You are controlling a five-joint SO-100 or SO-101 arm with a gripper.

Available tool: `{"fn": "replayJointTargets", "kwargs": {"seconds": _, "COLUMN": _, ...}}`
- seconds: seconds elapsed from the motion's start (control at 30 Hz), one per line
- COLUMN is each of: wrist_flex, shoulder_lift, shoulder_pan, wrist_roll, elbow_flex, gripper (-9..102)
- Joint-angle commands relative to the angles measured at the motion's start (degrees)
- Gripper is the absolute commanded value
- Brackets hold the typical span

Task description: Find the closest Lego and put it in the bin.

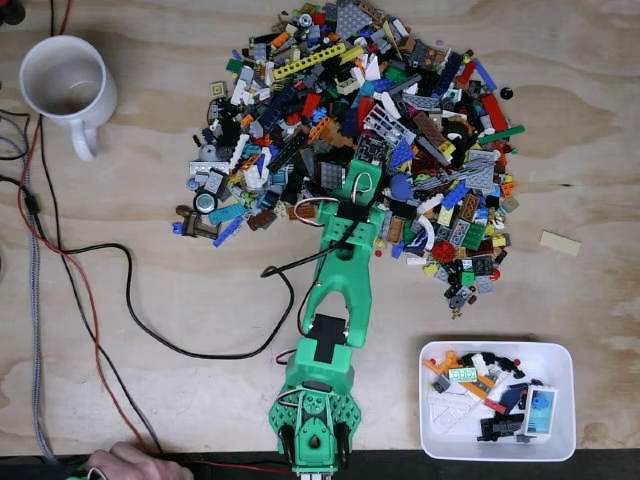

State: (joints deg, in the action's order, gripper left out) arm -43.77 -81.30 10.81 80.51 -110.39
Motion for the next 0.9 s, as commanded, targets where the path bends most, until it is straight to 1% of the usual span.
{"fn": "replayJointTargets", "kwargs": {"seconds": 0.0, "wrist_flex": -1.3, "shoulder_lift": -1.1, "shoulder_pan": -0.5, "wrist_roll": 0.3, "elbow_flex": 0.8, "gripper": 9}}
{"fn": "replayJointTargets", "kwargs": {"seconds": 0.13, "wrist_flex": -3.0, "shoulder_lift": -2.0, "shoulder_pan": -0.6, "wrist_roll": 0.4, "elbow_flex": 2.1, "gripper": 5}}
{"fn": "replayJointTargets", "kwargs": {"seconds": 0.33, "wrist_flex": -6.6, "shoulder_lift": -4.7, "shoulder_pan": -1.1, "wrist_roll": -0.1, "elbow_flex": 3.7, "gripper": 3}}
{"fn": "replayJointTargets", "kwargs": {"seconds": 0.5, "wrist_flex": -8.7, "shoulder_lift": -6.7, "shoulder_pan": -1.7, "wrist_roll": -0.4, "elbow_flex": 4.6, "gripper": 0}}
{"fn": "replayJointTargets", "kwargs": {"seconds": 0.77, "wrist_flex": -11.3, "shoulder_lift": -8.2, "shoulder_pan": -3.5, "wrist_roll": -2.0, "elbow_flex": 9.1, "gripper": 0}}
{"fn": "replayJointTargets", "kwargs": {"seconds": 0.87, "wrist_flex": -14.7, "shoulder_lift": -7.6, "shoulder_pan": -4.0, "wrist_roll": -2.3, "elbow_flex": 13.4, "gripper": 0}}
